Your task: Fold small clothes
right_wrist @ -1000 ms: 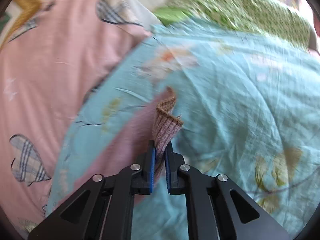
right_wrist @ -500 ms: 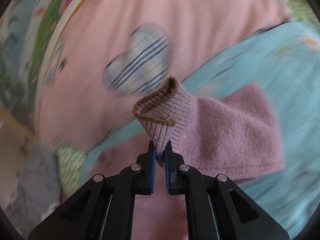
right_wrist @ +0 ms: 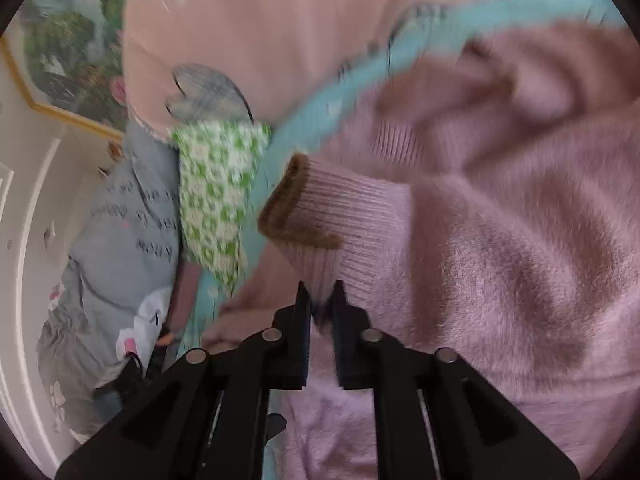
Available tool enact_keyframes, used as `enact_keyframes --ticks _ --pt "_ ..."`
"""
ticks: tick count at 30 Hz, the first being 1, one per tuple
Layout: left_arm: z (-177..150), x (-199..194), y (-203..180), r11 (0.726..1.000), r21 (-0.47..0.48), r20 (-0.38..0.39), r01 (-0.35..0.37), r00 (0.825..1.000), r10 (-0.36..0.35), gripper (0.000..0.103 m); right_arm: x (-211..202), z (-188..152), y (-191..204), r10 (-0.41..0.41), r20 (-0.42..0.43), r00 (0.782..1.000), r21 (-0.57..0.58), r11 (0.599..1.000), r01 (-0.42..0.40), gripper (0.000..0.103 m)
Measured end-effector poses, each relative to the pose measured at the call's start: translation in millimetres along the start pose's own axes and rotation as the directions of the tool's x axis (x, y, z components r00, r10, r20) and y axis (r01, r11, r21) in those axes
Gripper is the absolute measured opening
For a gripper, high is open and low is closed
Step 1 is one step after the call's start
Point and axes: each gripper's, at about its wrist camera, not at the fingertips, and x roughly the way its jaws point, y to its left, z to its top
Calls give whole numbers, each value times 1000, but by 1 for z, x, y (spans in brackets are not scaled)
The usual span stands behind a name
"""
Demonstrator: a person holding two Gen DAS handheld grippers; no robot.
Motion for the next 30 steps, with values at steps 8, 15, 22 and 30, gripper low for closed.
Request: enact_keyframes --ticks 8,15,22,30 --pt "32 29 -13 999 3 -29 44 999 -44 95 -13 -9 -22 28 0 1000 77 997 -28 43" --pt "70 83 -20 998 -25 -116 53 992 -55 95 -92 -24 -43 -36 125 991 83 996 26 43" --pt "92 112 -34 987 -48 -97 152 983 -156 56 -142 -43 -78 -109 202 973 185 980 72 43" --pt "82 31 -11 967 -47 109 252 963 -245 11 -170 -40 -91 -163 262 951 218 970 107 43"
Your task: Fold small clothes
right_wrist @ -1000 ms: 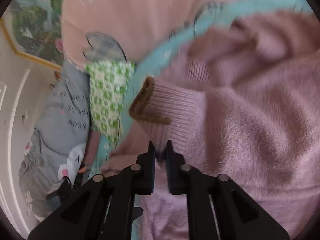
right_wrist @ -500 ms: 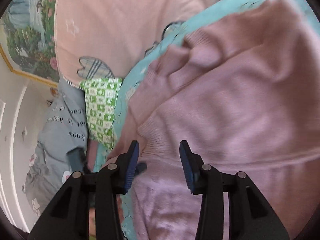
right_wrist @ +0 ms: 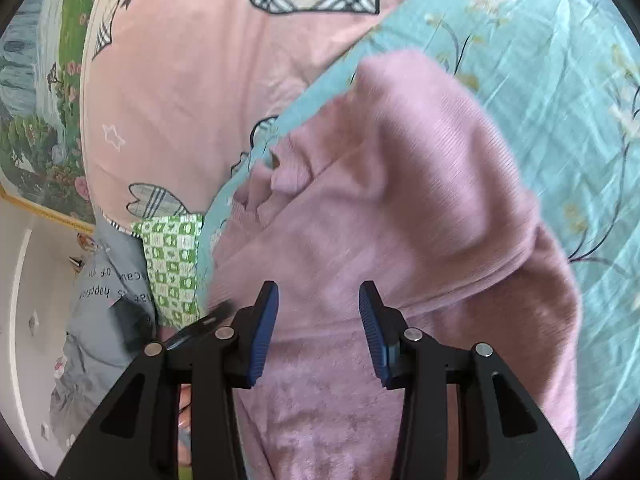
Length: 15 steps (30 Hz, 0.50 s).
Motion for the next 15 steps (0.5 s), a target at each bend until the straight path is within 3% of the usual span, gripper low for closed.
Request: enact_keyframes --ticks 5,9,15 --pt "-22 1 42 996 -65 -67 -56 996 52 10 -7 13 -13 -62 47 997 -6 998 62 43" --pt "-28 -3 42 995 -86 -53 -45 998 41 10 -6 31 -25 -128 77 989 -12 992 129 44" --pt "-37 2 37 996 -64 -80 -62 995 57 10 7 80 -45 -213 104 971 -35 975 218 54"
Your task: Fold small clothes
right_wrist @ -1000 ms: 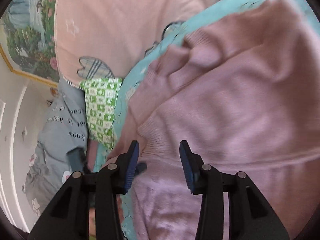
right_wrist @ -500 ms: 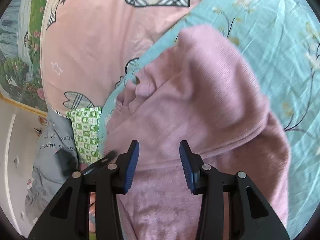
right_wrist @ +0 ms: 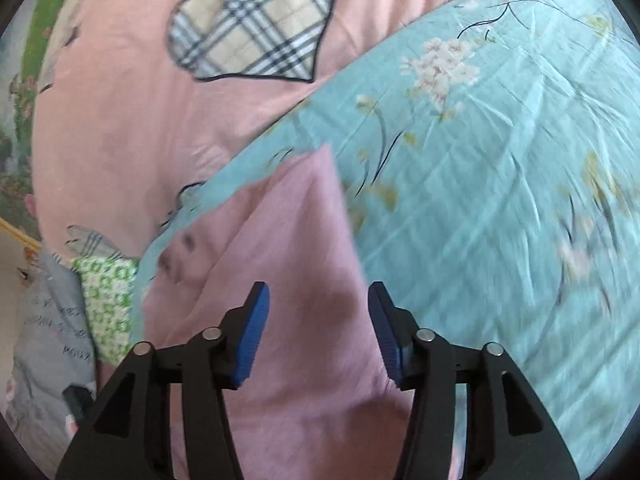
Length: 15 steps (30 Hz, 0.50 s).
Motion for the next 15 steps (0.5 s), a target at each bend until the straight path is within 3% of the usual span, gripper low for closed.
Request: enact_keyframes --ticks 5,6,7,8,12,15 --pt "0 8 1 1000 -23 -13 -15 1000 15 11 44 23 -7 37 -74 997 -7 999 -37 54" --pt "-1 10 1 1000 -21 -17 -20 1000 20 10 49 23 -4 47 -86 995 -34 998 -50 49" --pt "0 12 1 999 -22 -21 -24 1000 23 10 52 22 -1 54 -97 994 -66 996 -61 24" --pt "1 14 0 999 -30 -22 -19 1000 18 10 55 22 3 47 -115 992 -92 994 -58 9" --pt "9 21 -21 998 -28 -6 52 999 -52 10 26 42 5 20 -26 999 -133 991 -23 8" --pt "12 33 -40 998 7 -9 55 998 -55 10 11 59 -1 -33 28 999 -149 988 37 8"
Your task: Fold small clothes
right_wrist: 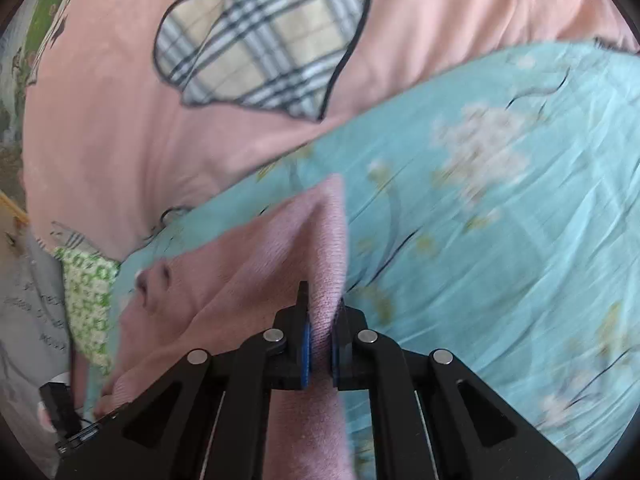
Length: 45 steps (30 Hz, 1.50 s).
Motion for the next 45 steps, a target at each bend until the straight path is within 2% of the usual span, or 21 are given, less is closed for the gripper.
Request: enact_keyframes --ticks 3,9,12,16,19,21,24,27,31,35,39,42,45 --pt "-3 5 5 1000 -14 -11 -22 1000 22 10 12 -2 -5 -31 -38 999 -18 999 31 8" --pt "-9 -1 31 999 -50 -29 -9 1000 7 10 25 -19 -6 -38 -87 995 17 999 40 13" --pt "-11 6 31 998 -50 -66 -28 998 24 18 27 -23 0 -75 -87 993 -3 997 75 19" --pt "-15 -4 38 997 -71 -69 -31 997 26 30 13 -25 12 -121 -66 990 -21 993 120 29" --pt "-23 -26 42 998 -52 -55 -33 998 30 30 -8 -30 23 -115 -23 993 -29 993 114 40" --pt "-31 -44 50 998 -62 -43 -23 999 21 31 -21 -39 30 -81 -5 997 -28 996 81 42" --pt "-45 -67 67 994 -107 -32 -23 999 20 42 -31 -61 48 -32 -31 999 -37 999 31 42" --pt "-62 -89 93 984 -174 -24 -37 999 33 43 -33 -87 66 7 -81 997 -42 999 -11 42" --pt "-81 -115 131 961 -260 -4 -92 996 95 43 -27 -124 91 44 -156 987 -77 995 -57 42" --pt "-93 -135 170 928 -352 10 -126 990 139 47 -29 -150 108 71 -195 978 -87 992 -89 42" --pt "-95 -139 201 885 -453 23 -103 992 127 56 -32 -164 122 84 -213 973 -97 990 -107 42" --pt "-90 -140 218 850 -525 50 -55 994 95 60 -35 -169 129 85 -215 973 -101 989 -109 42" --pt "-81 -139 232 817 -574 72 -56 990 118 65 -38 -171 134 84 -215 973 -107 988 -108 42"
